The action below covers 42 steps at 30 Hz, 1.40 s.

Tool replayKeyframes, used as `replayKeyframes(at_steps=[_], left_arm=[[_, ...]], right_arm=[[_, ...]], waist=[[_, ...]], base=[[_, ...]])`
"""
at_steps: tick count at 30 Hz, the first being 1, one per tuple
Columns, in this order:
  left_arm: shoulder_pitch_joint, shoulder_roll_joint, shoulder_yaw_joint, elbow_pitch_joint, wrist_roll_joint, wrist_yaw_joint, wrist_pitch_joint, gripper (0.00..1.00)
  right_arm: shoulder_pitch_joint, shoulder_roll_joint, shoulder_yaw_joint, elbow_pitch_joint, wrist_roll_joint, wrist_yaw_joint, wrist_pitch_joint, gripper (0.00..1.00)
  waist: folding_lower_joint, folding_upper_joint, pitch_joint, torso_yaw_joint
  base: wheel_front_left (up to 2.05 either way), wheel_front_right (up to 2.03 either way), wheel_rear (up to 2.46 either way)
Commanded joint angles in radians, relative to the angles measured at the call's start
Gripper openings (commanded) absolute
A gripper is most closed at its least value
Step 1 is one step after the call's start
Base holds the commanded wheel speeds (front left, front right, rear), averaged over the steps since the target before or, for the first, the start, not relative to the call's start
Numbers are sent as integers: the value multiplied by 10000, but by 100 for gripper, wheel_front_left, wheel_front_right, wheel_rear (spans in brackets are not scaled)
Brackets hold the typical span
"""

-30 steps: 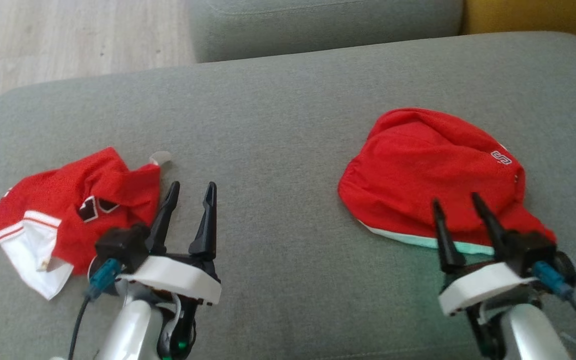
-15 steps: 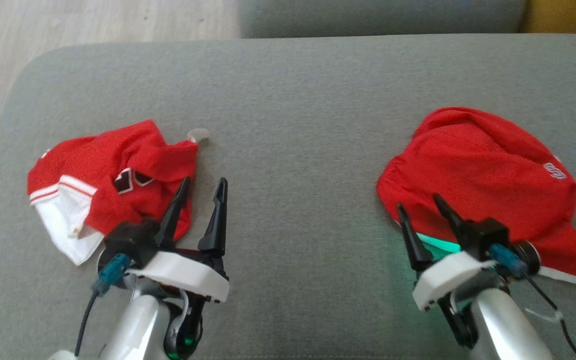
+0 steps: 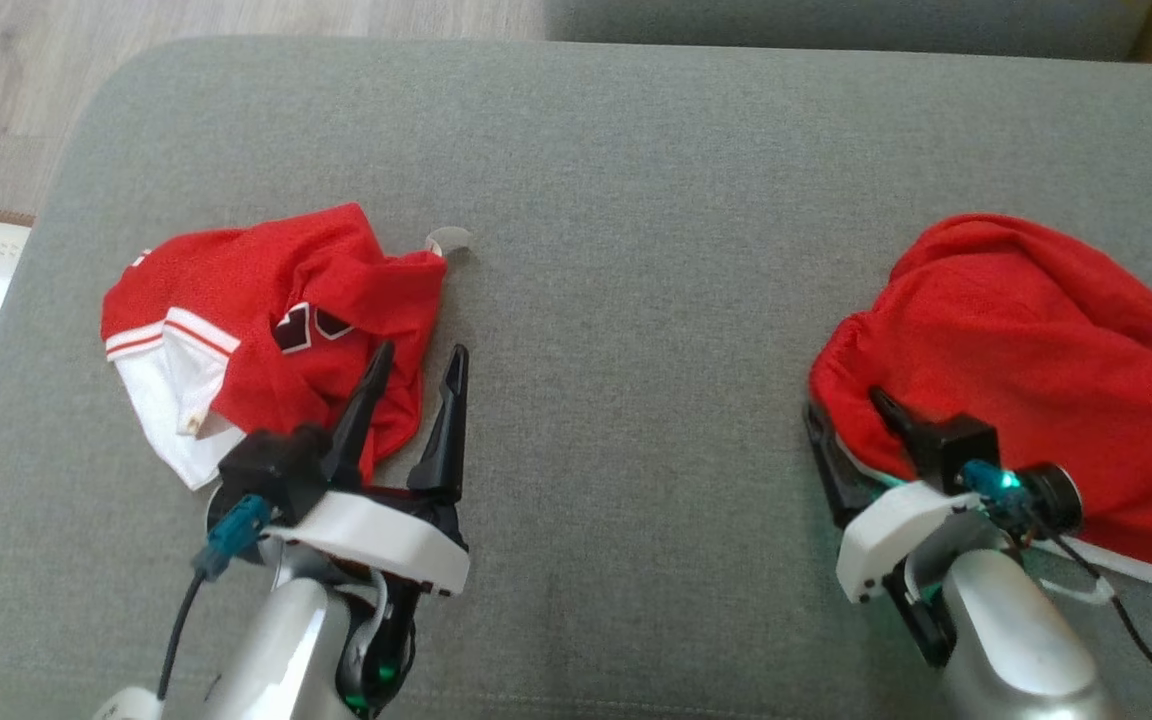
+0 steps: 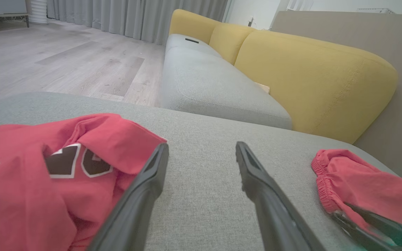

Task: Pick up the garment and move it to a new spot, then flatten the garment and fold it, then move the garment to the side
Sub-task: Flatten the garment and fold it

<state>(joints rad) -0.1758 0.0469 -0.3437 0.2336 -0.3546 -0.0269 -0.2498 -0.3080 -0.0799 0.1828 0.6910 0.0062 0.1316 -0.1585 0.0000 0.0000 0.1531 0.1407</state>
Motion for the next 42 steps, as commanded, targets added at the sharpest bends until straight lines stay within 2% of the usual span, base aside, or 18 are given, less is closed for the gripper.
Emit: replayKeyframes(at_steps=[1, 5, 13, 17, 22, 26, 27, 28, 29, 35, 42], left_arm=[[-466, 33, 261, -326, -33, 34, -120, 100], [-408, 33, 335, -307, -63, 66, -120, 100], [-398, 33, 529, -261, -5, 15, -120, 100], [-385, 33, 545, -253, -4, 5, -120, 100], [-354, 33, 457, -252, -1, -8, -120, 100], [-352, 33, 417, -219, 8, -19, -120, 100], [-352, 33, 417, -207, 9, -18, -120, 100], [-348, 33, 418, -189, 11, -19, -120, 100], [-340, 33, 423, -171, 15, -19, -120, 100], [-247, 33, 502, -75, 56, -47, -120, 100], [-58, 33, 697, -64, 78, -59, -120, 100]], right_arm=[[-498, 34, 195, -45, 84, -9, -248, 0], [-757, 198, 694, 109, 1131, -9, -566, 0], [-867, 278, 3397, -1391, 4196, -9, -920, 0], [-872, -106, 4495, -2035, 5671, -9, -945, 0], [-915, -568, 4880, -1407, 6457, -9, -823, 0], [-1145, -698, 5140, -595, 6512, -9, -794, 0], [-1177, -687, 5141, -453, 6549, -9, -803, 26], [-1217, -681, 5146, -286, 6533, -9, -810, 82], [-1268, -670, 5146, -122, 6475, -9, -822, 100], [-1482, -553, 4791, 653, 5765, -9, -954, 100], [-1247, -546, 4023, 701, 4908, -9, -1017, 100]], waist=[[0, 0, 22, -9], [0, 0, -11, -125], [0, 0, -187, -341], [0, 0, -238, -384], [0, 0, -224, -345], [0, 0, -176, -332], [0, 0, -178, -337], [0, 0, -189, -348], [0, 0, -202, -365], [0, 0, -392, -600], [0, 0, -687, -1179]], base=[[0, 0, 0], [0, 0, 0], [0, 0, 0], [0, 0, 0], [0, 0, 0], [0, 0, 0], [0, 0, 0], [0, 0, 0], [0, 0, 0], [0, 0, 0], [0, 0, 0]])
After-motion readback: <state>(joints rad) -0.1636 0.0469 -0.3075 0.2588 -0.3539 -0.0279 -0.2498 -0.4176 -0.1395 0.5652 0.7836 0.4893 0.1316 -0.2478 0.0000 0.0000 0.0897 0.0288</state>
